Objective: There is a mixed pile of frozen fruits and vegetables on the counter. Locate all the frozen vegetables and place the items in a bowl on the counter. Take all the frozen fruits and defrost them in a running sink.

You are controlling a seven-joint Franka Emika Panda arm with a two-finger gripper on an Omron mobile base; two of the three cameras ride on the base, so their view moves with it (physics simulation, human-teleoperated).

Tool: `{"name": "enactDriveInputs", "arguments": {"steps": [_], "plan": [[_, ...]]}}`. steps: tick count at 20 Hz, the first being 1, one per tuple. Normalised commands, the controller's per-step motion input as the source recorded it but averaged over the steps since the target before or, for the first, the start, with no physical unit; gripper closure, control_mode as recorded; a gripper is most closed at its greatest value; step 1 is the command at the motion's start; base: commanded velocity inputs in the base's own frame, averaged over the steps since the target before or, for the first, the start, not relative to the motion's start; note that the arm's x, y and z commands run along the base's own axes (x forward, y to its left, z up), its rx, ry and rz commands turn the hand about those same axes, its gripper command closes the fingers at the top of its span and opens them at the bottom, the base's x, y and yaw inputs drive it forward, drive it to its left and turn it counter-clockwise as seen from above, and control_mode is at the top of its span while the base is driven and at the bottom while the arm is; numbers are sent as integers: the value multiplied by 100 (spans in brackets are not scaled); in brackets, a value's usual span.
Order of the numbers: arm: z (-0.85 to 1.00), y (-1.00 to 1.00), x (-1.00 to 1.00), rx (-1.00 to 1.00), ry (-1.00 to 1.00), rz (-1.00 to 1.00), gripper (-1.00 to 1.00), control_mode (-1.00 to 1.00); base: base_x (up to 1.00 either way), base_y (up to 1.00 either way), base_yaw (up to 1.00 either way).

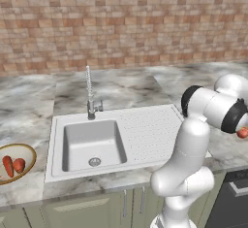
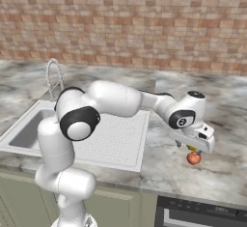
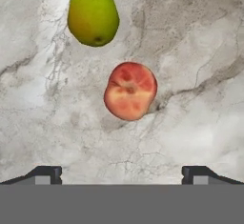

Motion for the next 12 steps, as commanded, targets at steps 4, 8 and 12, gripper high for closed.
{"name": "enactDriveInputs", "arguments": {"steps": [4,8,12], "plan": [[-19,0,32,-6,-3,7,-100,-100,0,0,0],[-11,-20,24,0,0,0,-100,-100,0,0,0],[-33,-27,0,0,0,0,-100,-100,0,0,0]]}}
